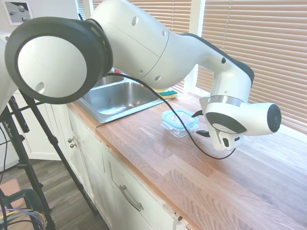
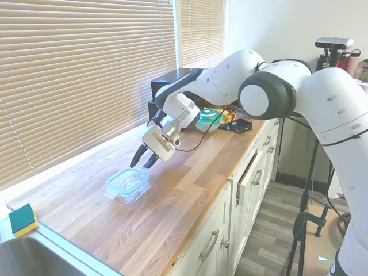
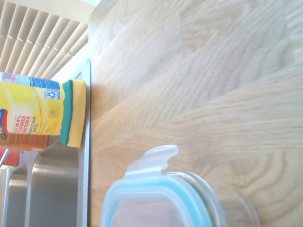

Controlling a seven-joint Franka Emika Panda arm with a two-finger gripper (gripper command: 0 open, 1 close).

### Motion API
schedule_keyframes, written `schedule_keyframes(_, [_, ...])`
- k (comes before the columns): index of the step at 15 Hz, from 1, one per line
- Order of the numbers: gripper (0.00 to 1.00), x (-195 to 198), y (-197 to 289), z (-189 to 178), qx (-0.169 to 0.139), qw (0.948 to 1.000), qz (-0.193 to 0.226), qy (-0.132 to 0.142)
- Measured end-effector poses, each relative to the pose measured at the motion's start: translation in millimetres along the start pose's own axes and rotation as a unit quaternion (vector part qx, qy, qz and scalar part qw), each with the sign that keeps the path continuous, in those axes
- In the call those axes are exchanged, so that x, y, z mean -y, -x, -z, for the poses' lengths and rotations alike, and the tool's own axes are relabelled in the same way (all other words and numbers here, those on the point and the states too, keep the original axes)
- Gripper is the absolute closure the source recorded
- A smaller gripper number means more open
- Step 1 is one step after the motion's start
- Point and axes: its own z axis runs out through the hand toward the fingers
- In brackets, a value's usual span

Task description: Uncover the lid of the food container

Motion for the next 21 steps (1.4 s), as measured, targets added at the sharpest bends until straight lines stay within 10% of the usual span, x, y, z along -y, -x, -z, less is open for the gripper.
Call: schedule_keyframes(21, [1.0, 52, 60, 20, -0.003, 0.998, 0.063, 0.0])
